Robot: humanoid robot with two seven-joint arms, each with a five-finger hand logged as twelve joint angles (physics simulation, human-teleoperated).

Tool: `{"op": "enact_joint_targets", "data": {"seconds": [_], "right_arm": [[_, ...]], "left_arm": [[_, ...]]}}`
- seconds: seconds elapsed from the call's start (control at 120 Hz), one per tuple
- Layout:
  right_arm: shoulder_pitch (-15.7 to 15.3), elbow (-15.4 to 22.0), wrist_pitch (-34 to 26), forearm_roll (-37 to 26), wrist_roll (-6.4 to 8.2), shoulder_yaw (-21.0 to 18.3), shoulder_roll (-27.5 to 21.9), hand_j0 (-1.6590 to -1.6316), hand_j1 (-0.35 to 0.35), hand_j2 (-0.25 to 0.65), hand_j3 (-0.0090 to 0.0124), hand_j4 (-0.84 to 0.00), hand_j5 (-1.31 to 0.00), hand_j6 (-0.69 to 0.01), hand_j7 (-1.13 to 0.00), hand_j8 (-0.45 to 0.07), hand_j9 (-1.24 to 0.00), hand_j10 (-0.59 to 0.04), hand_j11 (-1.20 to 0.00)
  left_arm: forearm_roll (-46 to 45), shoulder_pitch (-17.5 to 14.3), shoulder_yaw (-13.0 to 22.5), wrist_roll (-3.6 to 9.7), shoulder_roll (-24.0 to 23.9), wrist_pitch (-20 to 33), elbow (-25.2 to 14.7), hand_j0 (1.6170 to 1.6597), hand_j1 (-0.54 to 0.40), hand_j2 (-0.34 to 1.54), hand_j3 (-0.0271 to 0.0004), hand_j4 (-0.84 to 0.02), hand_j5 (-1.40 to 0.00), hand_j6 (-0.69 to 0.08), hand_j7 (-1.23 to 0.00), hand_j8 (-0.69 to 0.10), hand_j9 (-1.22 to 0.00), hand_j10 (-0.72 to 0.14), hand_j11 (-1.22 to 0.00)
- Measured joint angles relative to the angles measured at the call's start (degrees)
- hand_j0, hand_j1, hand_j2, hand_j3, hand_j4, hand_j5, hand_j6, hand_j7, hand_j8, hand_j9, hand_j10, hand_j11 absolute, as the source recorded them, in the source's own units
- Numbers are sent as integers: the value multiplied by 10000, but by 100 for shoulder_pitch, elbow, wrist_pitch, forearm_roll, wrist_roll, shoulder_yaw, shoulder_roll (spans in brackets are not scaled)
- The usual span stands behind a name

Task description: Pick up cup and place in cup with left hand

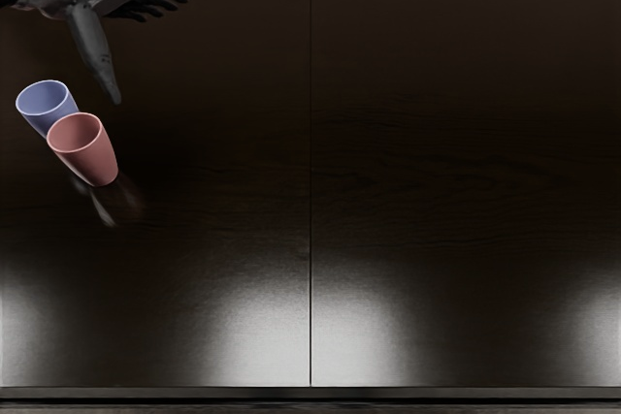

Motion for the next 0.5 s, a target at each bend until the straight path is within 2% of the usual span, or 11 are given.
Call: {"op": "enact_joint_targets", "data": {"seconds": [0.083,0.2,0.25,0.3,0.383,0.5], "right_arm": [[1,0,-1,0,0,2,0,-16581,-3491,1,0,-3,-1,-5,0,-4,0,-3,0],[1,0,-2,0,0,1,0,-16581,-3491,1,0,-4,-1,-6,0,-4,0,-3,0],[1,0,-2,0,0,0,0,-16581,-3491,1,0,-4,-1,-6,0,-4,0,-3,0],[0,0,-1,0,0,1,0,-16581,-3491,0,0,-4,-1,-6,0,-5,0,-3,0],[1,0,-1,0,0,0,0,-16581,-3491,1,0,-4,-1,-6,0,-4,0,-3,0],[-2,0,-2,0,0,-1,0,-16581,-3491,0,0,-4,-1,-6,0,-5,0,-3,0]], "left_arm": [[297,-262,488,-144,0,0,-287,16581,3292,38,0,-206,-227,-214,-226,-210,-224,-198,-223],[769,-589,1117,-530,57,0,-621,16581,3287,38,0,-214,-233,-223,-231,-219,-229,-206,-228],[941,-860,1466,-740,84,0,-746,16581,3283,38,0,-216,-237,-225,-235,-221,-233,-208,-232],[1105,-962,1786,-924,88,1,-841,16581,3280,38,0,-216,-239,-225,-237,-221,-236,-209,-235],[1332,-1342,2362,-1263,75,1,-969,16581,3277,38,0,-220,-243,-230,-241,-226,-239,-213,-238],[1503,-1497,3011,-1566,78,1,-1081,16581,3274,37,0,-219,-244,-228,-242,-224,-241,-212,-240]]}}
